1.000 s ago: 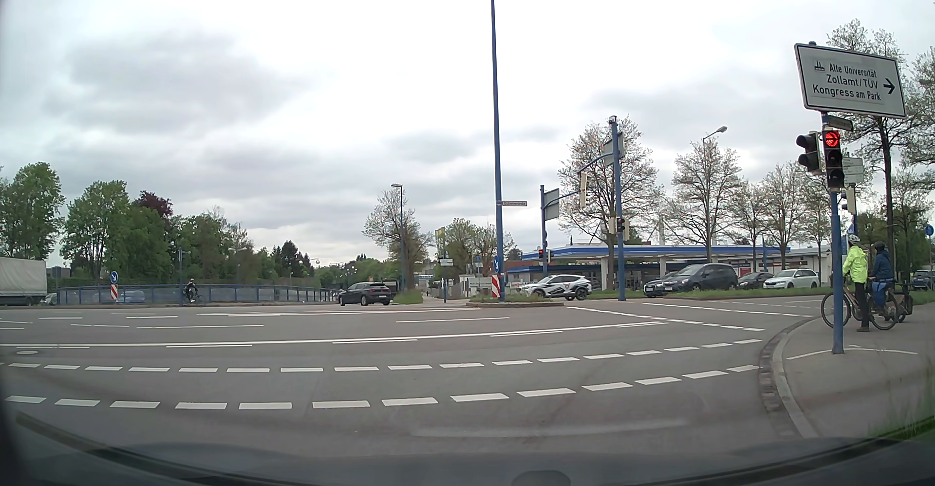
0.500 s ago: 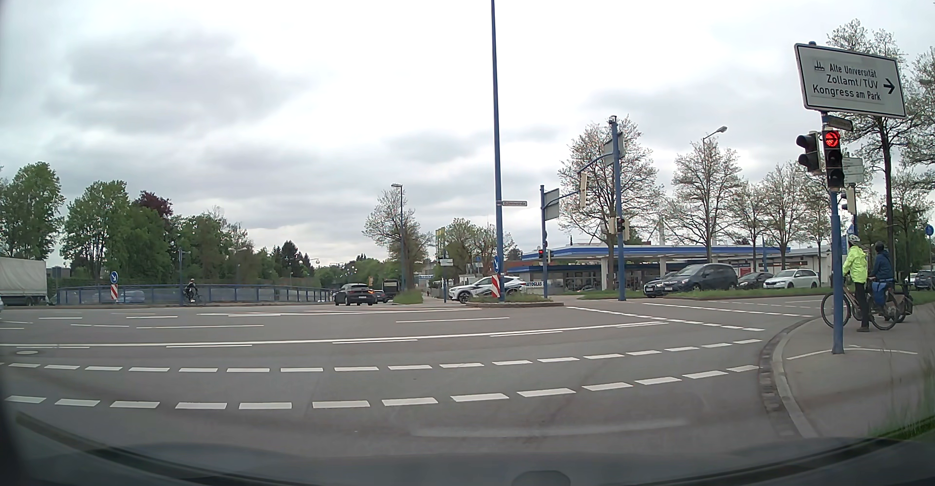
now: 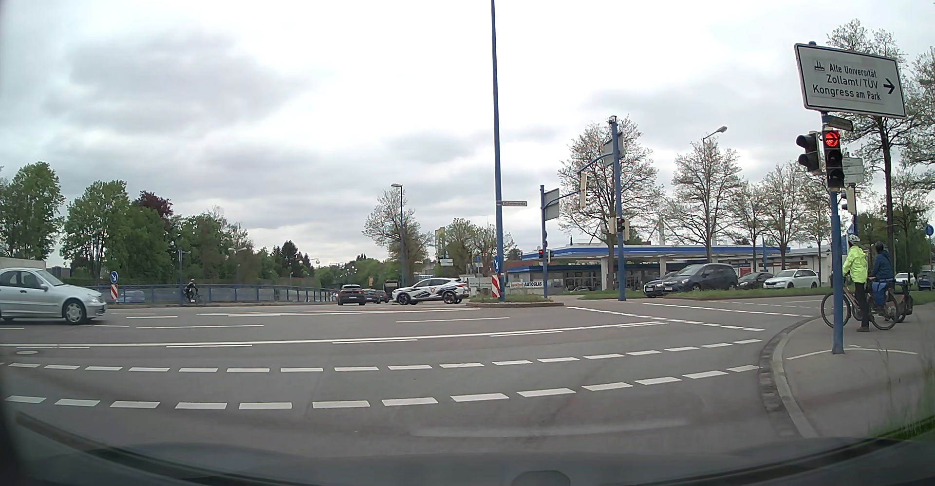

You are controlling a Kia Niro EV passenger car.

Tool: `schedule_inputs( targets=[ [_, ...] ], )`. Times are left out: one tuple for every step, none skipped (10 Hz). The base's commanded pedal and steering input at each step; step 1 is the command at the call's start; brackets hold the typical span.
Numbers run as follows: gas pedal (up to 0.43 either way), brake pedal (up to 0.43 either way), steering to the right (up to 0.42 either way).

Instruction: Follow the waypoints while adhering to traffic rules and regulations

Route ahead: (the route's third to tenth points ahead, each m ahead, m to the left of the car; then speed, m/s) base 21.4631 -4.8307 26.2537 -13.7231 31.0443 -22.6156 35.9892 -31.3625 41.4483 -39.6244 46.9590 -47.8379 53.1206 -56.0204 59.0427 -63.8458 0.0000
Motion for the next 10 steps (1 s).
schedule_inputs(
  targets=[
    [0.0,0.244,0.033],
    [0.0,0.244,0.033],
    [0.0,0.244,0.033],
    [0.0,0.244,0.033],
    [0.0,0.244,0.033],
    [0.0,0.244,0.033],
    [0.0,0.244,0.033],
    [0.0,0.244,0.033],
    [0.0,0.244,0.033],
    [0.0,0.244,0.033]
  ],
)
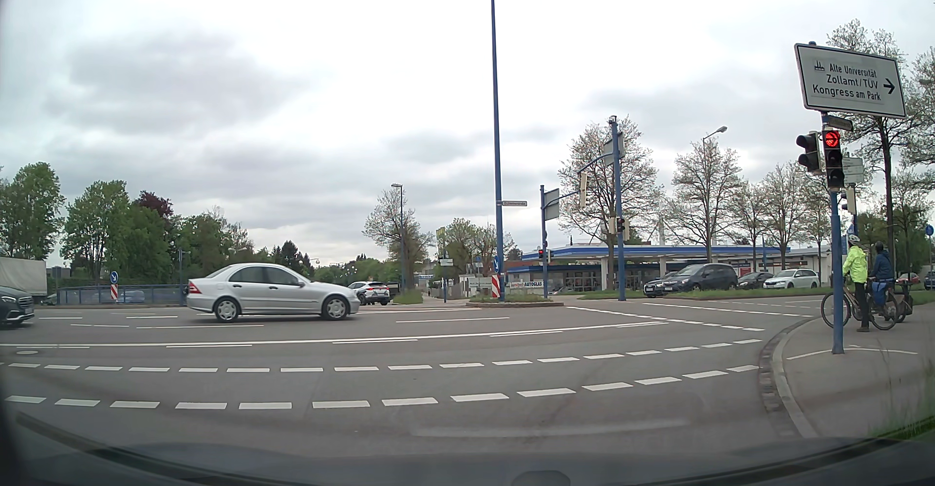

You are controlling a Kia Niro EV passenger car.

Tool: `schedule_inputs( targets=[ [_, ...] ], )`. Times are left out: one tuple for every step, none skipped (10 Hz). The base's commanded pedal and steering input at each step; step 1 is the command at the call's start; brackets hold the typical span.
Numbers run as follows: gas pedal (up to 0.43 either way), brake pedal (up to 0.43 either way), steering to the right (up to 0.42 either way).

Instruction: Follow the waypoints while adhering to traffic rules and regulations

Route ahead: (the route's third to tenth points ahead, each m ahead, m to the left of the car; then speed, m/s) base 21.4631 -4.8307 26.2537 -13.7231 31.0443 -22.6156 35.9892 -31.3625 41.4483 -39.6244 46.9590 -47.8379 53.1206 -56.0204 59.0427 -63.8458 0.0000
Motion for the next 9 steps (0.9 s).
schedule_inputs(
  targets=[
    [0.0,0.244,0.033],
    [0.0,0.244,0.033],
    [0.0,0.244,0.033],
    [0.0,0.244,0.033],
    [0.0,0.244,0.033],
    [0.0,0.244,0.033],
    [0.0,0.244,0.033],
    [0.0,0.244,0.033],
    [0.0,0.244,0.033]
  ],
)
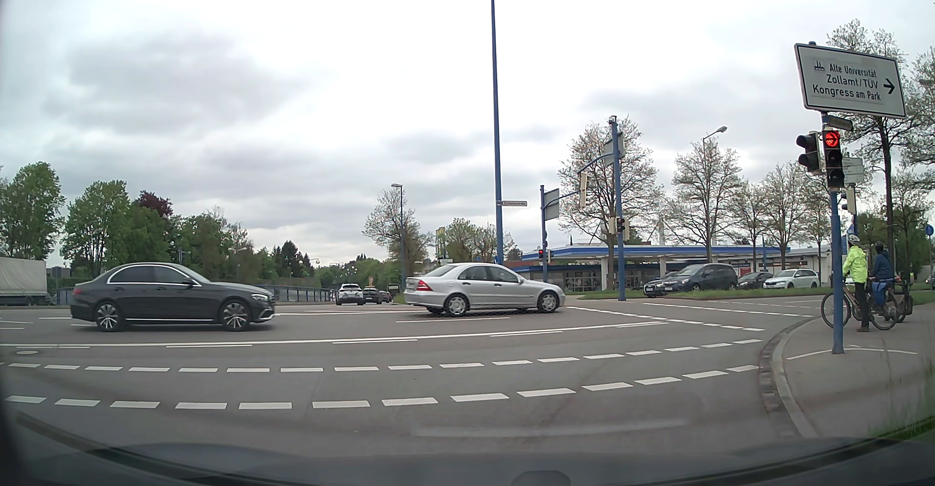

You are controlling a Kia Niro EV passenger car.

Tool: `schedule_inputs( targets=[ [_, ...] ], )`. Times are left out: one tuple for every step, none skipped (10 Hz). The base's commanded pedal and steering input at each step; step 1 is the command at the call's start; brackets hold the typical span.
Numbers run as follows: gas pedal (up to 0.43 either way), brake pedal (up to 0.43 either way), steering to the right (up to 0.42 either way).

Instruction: Follow the waypoints while adhering to traffic rules and regulations

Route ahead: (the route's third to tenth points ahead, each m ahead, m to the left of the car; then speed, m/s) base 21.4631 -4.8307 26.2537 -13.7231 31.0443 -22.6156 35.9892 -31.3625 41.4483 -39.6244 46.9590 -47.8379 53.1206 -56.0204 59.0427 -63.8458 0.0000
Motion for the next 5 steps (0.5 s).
schedule_inputs(
  targets=[
    [0.0,0.244,0.033],
    [0.0,0.244,0.033],
    [0.0,0.244,0.033],
    [0.0,0.244,0.033],
    [0.0,0.244,0.033]
  ],
)
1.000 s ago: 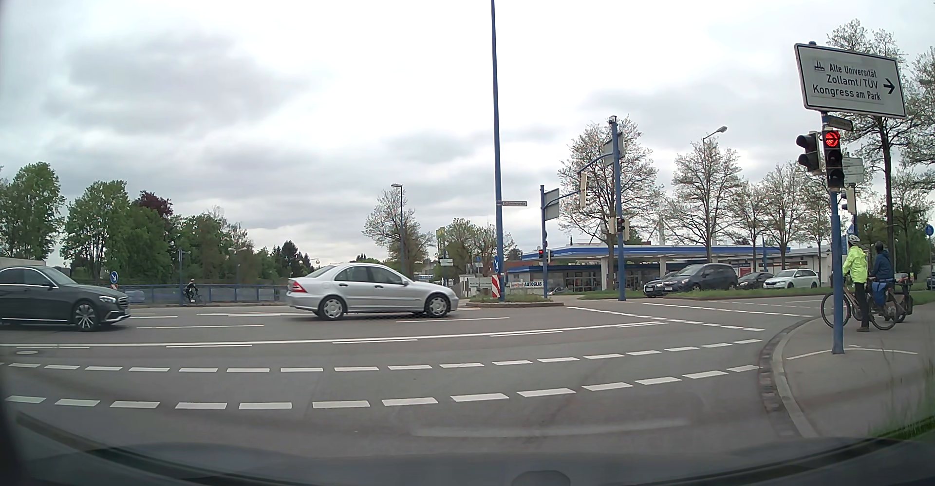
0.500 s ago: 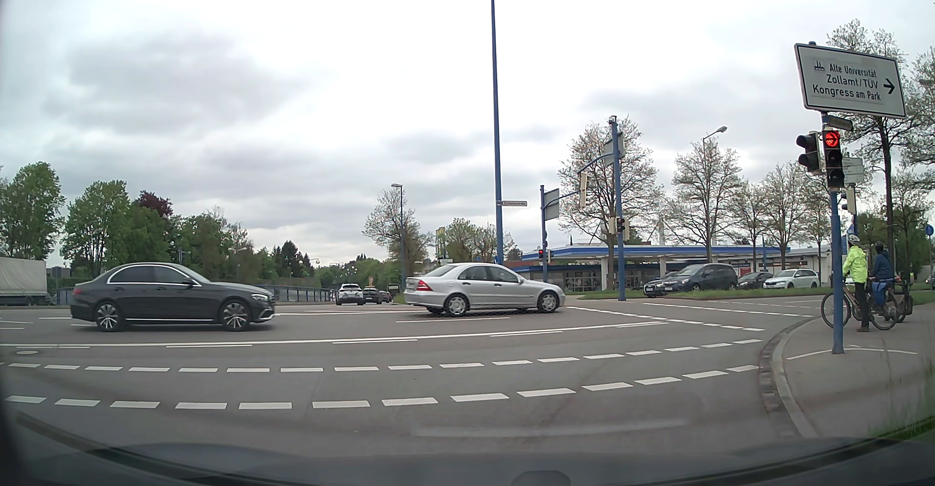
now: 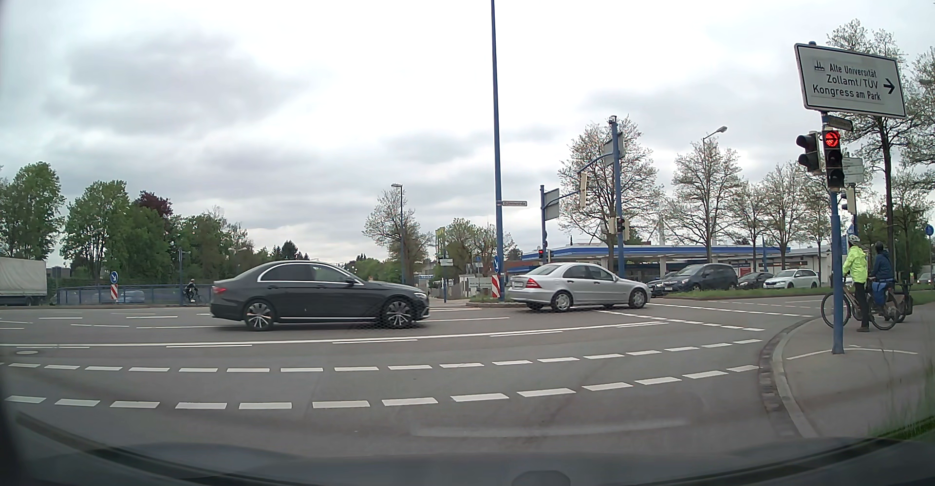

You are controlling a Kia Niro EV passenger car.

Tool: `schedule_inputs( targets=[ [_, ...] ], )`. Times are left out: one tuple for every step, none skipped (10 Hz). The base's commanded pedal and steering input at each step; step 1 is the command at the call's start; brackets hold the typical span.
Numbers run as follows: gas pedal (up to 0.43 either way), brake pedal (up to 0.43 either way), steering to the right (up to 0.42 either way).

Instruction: Follow the waypoints while adhering to traffic rules and regulations

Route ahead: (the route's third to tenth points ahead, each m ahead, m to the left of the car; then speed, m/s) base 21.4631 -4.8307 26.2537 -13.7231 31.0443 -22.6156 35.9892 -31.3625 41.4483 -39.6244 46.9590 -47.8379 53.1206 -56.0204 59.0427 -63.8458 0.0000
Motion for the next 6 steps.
schedule_inputs(
  targets=[
    [0.0,0.238,0.033],
    [0.0,0.244,0.033],
    [0.0,0.244,0.033],
    [0.0,0.238,0.033],
    [0.0,0.244,0.033],
    [0.0,0.244,0.033]
  ],
)
